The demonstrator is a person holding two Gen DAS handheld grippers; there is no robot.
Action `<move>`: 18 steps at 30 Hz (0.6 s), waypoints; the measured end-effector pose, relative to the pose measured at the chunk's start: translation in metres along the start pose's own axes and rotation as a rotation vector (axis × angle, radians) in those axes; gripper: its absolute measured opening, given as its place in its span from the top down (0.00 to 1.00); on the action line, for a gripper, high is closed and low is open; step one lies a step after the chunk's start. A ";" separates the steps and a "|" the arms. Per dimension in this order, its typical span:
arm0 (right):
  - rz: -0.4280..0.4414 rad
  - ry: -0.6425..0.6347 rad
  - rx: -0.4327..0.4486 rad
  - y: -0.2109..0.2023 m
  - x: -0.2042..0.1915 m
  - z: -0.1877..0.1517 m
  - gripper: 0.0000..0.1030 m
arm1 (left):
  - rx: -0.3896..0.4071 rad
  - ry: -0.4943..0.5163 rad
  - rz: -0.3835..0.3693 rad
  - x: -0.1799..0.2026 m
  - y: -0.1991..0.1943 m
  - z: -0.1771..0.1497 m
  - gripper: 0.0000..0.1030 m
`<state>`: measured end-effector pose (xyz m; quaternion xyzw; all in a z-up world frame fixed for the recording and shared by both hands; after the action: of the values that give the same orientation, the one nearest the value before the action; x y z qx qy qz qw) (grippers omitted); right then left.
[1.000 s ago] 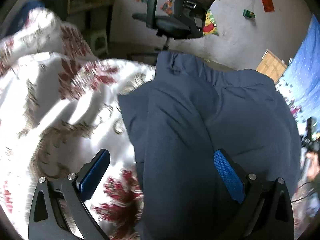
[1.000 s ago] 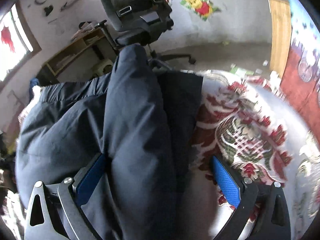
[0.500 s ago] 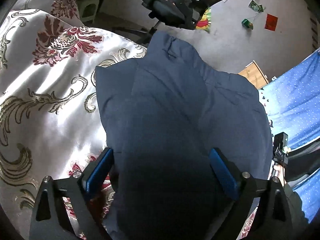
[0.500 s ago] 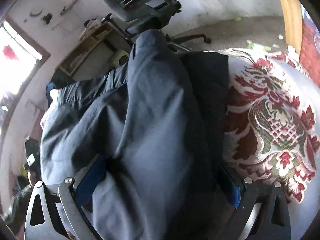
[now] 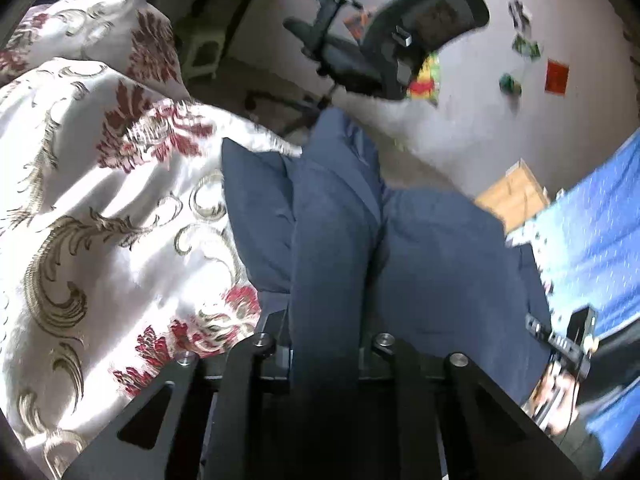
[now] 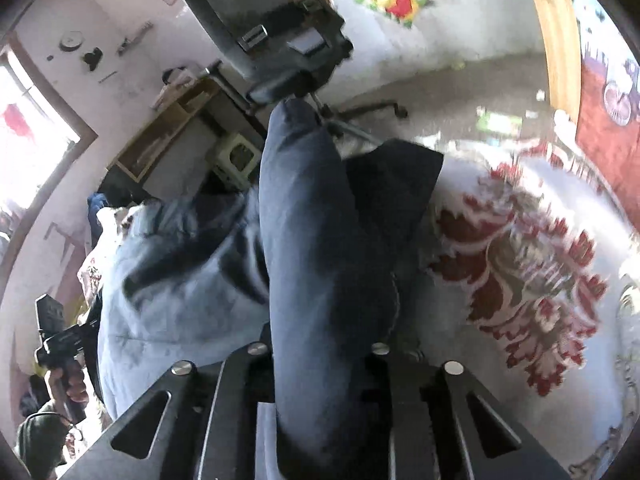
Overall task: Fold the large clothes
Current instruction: 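Lift the gripped jacket edge with both tools and fold it over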
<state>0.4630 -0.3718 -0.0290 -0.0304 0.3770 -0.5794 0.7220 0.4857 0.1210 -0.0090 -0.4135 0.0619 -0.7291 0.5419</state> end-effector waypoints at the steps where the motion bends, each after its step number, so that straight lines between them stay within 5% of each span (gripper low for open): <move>1: 0.000 -0.004 0.015 -0.004 -0.004 0.004 0.86 | 0.021 -0.007 -0.004 0.007 -0.003 0.004 0.90; 5: -0.001 -0.065 0.094 -0.028 -0.026 0.025 0.88 | 0.102 0.007 -0.100 0.048 -0.020 0.022 0.95; 10: 0.007 -0.110 0.149 -0.051 -0.044 0.040 0.88 | 0.105 0.142 -0.075 0.095 -0.017 0.029 0.95; 18: -0.025 -0.095 0.084 -0.044 -0.017 0.022 0.88 | -0.038 0.160 0.067 0.032 0.036 -0.008 0.82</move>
<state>0.4391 -0.3800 0.0160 -0.0322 0.3169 -0.6015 0.7326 0.5049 0.0762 -0.0165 -0.3617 0.1324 -0.7401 0.5513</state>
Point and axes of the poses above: each gripper's, at about its wrist camera, not at the fingertips, and y roughly the way its jaws point, x to its right, z to its top, the point moved 4 cm from there along y, roughly the way its jaws point, and after that the axes turned 13 degrees about x, right-handed, at the moved point
